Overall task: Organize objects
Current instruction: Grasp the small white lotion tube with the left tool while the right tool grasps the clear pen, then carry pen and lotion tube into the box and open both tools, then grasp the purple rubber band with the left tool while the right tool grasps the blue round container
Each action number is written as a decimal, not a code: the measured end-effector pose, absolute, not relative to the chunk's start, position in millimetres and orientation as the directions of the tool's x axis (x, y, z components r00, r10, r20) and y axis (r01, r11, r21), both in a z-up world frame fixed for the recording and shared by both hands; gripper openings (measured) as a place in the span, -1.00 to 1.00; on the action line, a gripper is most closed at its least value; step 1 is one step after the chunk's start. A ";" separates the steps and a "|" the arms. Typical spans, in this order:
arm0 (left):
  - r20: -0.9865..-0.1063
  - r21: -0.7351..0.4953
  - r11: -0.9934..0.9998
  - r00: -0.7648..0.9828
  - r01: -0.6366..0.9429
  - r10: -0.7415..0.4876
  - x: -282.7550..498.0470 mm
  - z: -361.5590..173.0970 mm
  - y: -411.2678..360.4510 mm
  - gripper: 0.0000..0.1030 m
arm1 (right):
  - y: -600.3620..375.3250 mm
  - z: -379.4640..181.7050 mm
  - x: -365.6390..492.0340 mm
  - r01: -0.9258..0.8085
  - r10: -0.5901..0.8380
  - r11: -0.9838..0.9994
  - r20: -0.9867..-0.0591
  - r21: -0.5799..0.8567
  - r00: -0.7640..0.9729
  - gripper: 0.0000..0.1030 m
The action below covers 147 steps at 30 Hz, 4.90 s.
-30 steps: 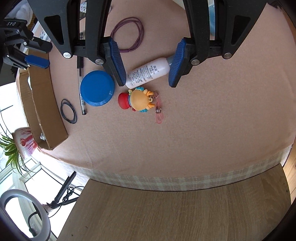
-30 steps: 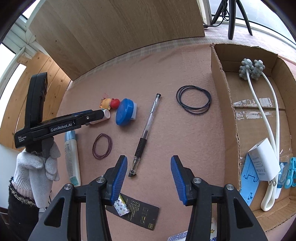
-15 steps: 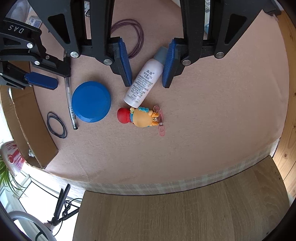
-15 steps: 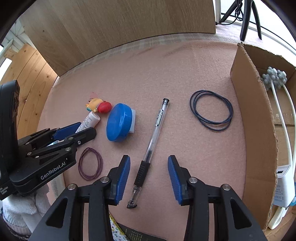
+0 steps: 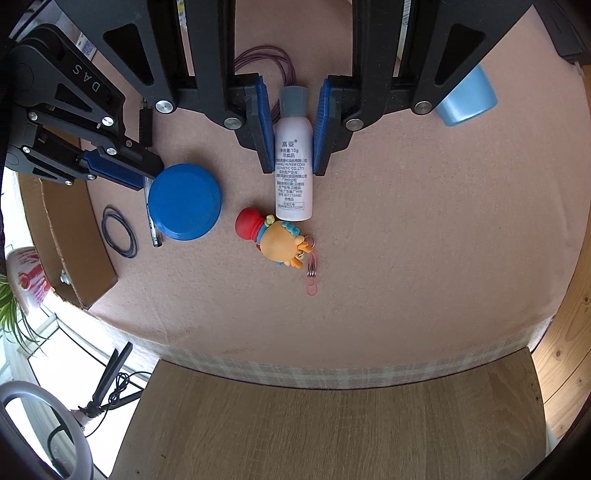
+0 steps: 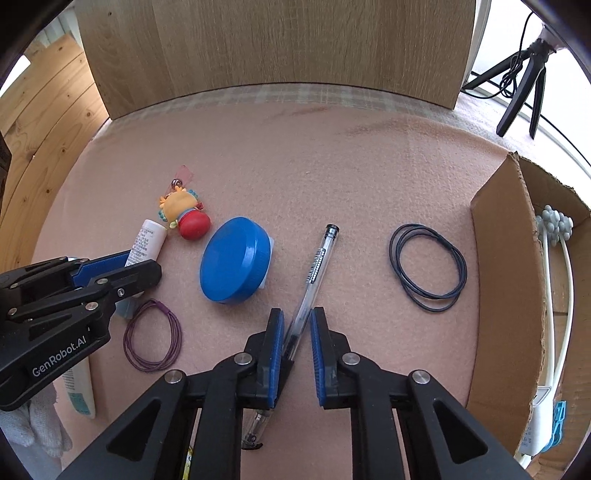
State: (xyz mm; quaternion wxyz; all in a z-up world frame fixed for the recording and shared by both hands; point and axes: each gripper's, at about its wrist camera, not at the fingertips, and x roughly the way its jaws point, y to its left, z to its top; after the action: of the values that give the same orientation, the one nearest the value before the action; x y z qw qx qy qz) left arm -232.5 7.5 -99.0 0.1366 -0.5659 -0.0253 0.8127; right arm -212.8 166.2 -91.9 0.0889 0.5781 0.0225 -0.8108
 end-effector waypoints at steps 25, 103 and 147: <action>-0.857 -0.347 -0.931 -0.367 -0.112 0.363 -157.5 -74.4 3.2 -0.58 | 247.3 -46.8 -130.0 0.072 -0.358 -0.931 -0.861 0.357 -0.362 -0.85; -0.835 -0.299 -0.904 -0.375 -0.305 0.403 -148.7 -33.2 141.5 -0.33 | 393.2 -19.5 -97.6 -0.124 -0.315 -0.897 -0.810 0.425 -0.494 -0.26; -0.909 -0.188 -0.970 -0.347 -0.152 0.231 -184.6 -103.1 3.4 -0.96 | 166.9 -57.3 -249.6 0.221 -0.348 -0.932 -0.882 0.288 -0.319 -0.14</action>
State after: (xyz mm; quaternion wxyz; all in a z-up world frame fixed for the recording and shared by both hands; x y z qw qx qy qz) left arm -184.6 3.4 -103.1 0.1169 -0.5591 -0.0351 0.8200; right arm -249.6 166.9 -57.3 0.1756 0.5566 -0.0572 -0.8100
